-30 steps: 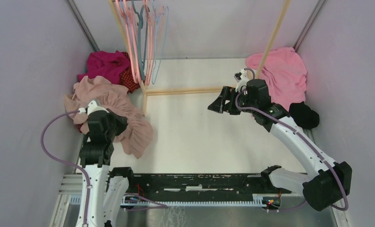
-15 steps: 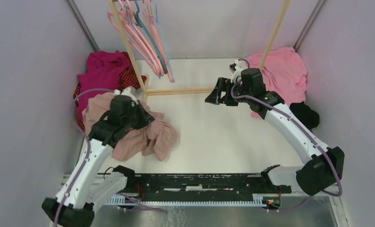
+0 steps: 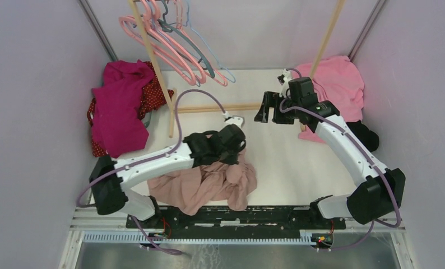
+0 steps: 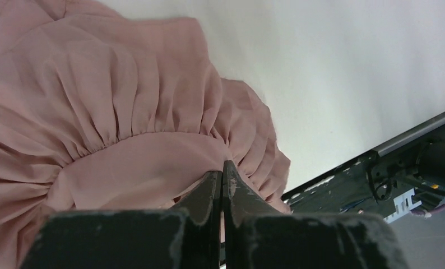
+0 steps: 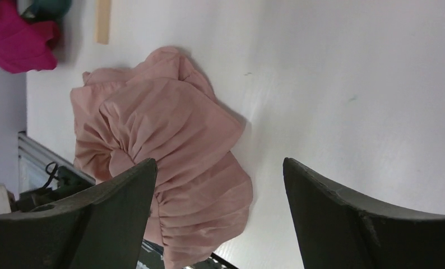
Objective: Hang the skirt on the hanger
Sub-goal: Place the skirt at the center of the board.
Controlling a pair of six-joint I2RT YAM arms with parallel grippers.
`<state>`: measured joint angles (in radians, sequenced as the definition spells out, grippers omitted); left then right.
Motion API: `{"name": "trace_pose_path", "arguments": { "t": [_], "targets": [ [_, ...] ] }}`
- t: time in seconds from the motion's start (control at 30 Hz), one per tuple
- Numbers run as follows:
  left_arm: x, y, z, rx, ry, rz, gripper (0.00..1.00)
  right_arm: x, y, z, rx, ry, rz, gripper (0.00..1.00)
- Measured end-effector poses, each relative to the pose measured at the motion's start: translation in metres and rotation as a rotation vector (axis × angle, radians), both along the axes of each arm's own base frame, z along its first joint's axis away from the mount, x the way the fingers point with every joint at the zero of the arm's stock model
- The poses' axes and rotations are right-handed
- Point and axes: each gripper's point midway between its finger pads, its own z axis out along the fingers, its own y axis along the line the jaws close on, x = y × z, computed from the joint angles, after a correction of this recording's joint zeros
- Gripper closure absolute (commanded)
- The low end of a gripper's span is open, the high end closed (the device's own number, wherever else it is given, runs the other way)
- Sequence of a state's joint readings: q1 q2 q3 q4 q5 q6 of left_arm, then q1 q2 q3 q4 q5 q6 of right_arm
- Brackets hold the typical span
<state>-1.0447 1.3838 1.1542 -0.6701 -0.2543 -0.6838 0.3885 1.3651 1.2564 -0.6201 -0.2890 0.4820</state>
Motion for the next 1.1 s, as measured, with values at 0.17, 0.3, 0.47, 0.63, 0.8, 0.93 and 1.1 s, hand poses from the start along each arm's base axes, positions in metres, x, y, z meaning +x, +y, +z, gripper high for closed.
{"name": "trace_pose_path", "arguments": {
  "t": [0.17,0.3,0.47,0.63,0.8,0.93,1.1],
  "targets": [
    [0.010,-0.059,-0.012,-0.010,-0.028,-0.068,0.87,0.001,-0.038,-0.012,-0.060,0.036,-0.101,0.12],
    [0.025,-0.082,-0.012,-0.034,-0.083,-0.088,0.69,-0.007,-0.050,-0.021,-0.093,0.061,-0.129,0.12],
    [0.035,-0.076,-0.003,-0.007,-0.140,-0.071,0.59,-0.017,-0.055,-0.042,-0.123,0.108,-0.123,0.14],
    [0.027,-0.033,0.021,0.017,-0.179,-0.007,0.51,-0.039,-0.049,-0.067,-0.131,0.175,-0.071,0.17],
    [0.011,0.026,0.027,0.023,-0.192,0.102,0.51,-0.065,-0.013,-0.068,-0.142,0.170,0.074,0.17],
    [-0.004,0.061,-0.014,0.110,-0.136,0.166,0.49,-0.089,0.013,-0.066,-0.165,0.139,0.189,0.14],
    [-0.016,0.090,-0.067,0.234,-0.065,0.208,0.49,-0.097,0.019,-0.067,-0.194,0.113,0.218,0.14]
  ]
}}
